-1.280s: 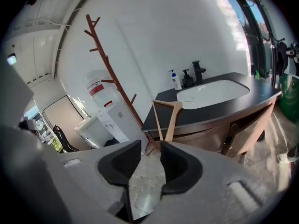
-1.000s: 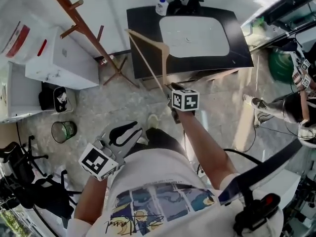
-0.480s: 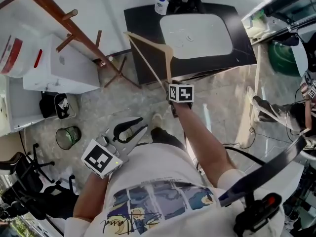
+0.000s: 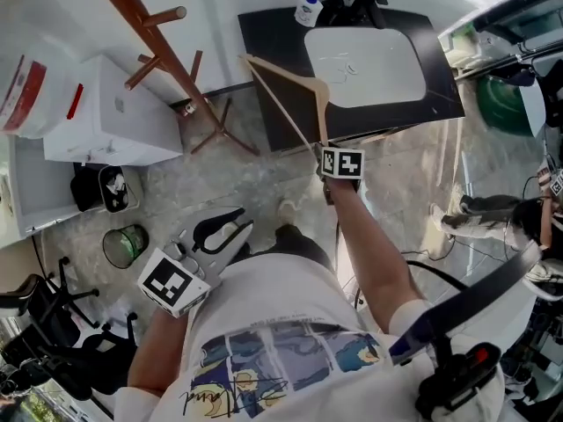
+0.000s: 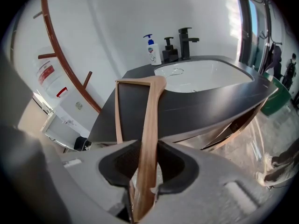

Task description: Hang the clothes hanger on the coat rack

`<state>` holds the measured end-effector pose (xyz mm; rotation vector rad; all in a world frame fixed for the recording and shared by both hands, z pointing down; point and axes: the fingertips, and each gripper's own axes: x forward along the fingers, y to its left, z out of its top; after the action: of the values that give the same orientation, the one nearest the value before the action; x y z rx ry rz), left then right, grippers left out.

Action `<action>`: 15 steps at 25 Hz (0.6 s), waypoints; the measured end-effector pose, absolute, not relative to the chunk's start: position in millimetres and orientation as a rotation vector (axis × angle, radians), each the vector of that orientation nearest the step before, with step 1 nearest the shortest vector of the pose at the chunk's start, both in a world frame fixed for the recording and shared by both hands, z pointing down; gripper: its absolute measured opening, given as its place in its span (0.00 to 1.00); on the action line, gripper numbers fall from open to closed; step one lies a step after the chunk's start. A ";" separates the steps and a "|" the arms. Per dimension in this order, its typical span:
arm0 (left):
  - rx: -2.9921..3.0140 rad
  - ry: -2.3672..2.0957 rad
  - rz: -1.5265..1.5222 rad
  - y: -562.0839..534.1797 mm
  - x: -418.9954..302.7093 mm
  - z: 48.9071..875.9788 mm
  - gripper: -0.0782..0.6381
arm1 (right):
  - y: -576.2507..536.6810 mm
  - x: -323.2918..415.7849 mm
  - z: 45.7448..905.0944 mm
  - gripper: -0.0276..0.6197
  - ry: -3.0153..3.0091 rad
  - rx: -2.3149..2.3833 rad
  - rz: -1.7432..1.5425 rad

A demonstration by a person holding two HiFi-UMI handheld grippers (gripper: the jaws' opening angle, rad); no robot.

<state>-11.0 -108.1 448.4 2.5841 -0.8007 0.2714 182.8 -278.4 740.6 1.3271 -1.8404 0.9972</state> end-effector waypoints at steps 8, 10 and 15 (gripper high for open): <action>2.597 -0.787 0.250 -102.5 -38.5 452.5 0.22 | -270.2 188.6 741.7 0.20 -1.834 1.359 1.043; 2.593 -0.782 0.242 -99.9 -41.6 452.6 0.22 | -268.1 189.4 738.1 0.20 -1.846 1.371 1.054; 2.617 -0.774 0.215 -96.4 -44.5 448.2 0.22 | -268.4 190.1 718.0 0.20 -1.902 1.396 1.044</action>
<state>-44.5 -96.4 448.2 2.6169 -0.7738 0.2151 190.1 -268.4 718.0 1.3956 -1.9017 1.0444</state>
